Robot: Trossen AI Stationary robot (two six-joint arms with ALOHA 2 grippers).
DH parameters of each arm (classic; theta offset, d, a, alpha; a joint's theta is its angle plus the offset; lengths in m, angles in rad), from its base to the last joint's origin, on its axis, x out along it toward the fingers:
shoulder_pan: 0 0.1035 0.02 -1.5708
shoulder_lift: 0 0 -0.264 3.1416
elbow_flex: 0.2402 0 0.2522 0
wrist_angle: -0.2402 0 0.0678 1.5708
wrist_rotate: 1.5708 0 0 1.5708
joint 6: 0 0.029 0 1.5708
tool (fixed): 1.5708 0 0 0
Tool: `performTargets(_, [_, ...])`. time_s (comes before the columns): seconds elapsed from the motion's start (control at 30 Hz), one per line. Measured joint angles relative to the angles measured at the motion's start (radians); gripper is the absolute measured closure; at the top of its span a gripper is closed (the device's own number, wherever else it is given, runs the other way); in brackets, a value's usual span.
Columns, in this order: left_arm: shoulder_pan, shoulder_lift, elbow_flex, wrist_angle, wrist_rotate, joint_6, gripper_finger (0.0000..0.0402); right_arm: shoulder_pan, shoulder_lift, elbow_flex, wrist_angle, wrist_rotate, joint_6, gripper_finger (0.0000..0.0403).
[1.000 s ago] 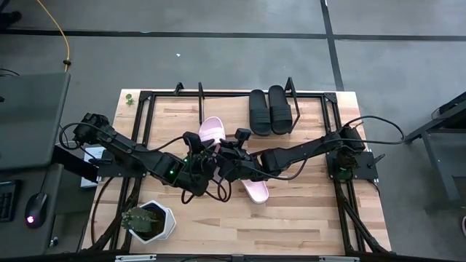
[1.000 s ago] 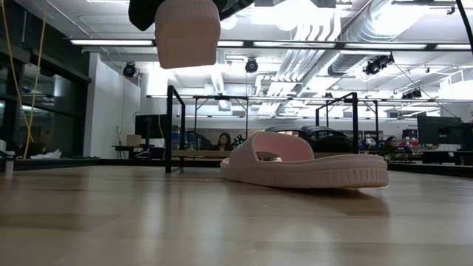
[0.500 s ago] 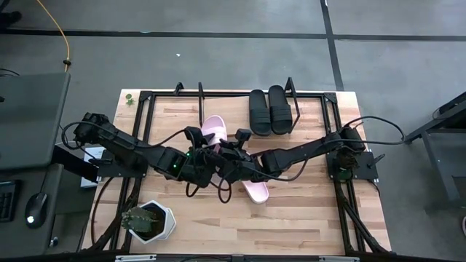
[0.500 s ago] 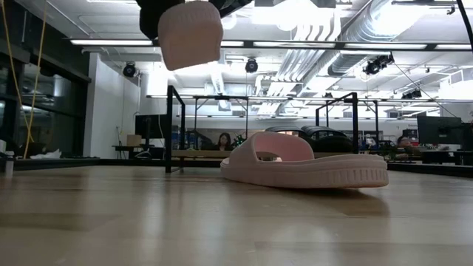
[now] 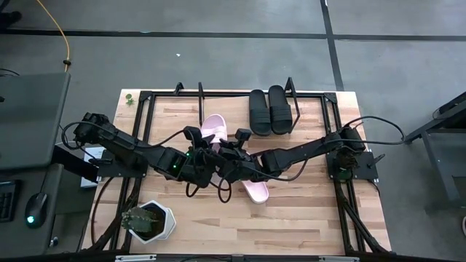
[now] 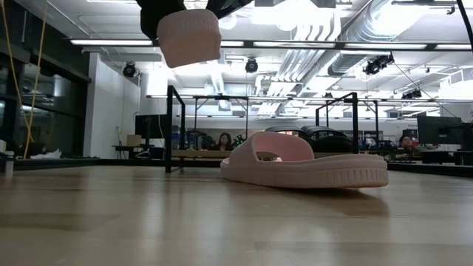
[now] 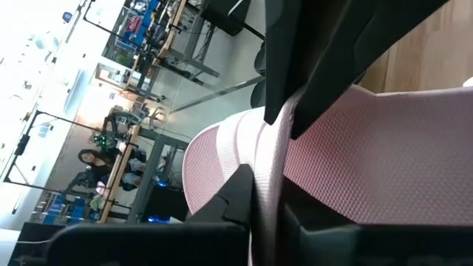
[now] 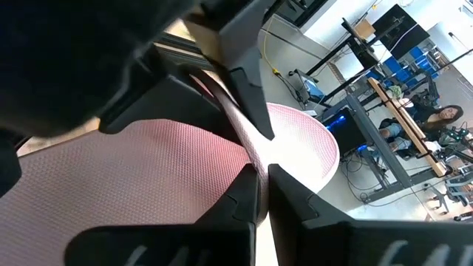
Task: Pick and place slides into the shelf
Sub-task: Put the left pink slide on the shelf
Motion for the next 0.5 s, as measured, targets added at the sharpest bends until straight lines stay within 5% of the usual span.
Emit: performTargets(0.5, [0.001,0.0,0.0,-0.002,-0.006,-0.007,0.0397,0.0,-0.001,0.0,-0.013,0.0,-0.003,0.0375])
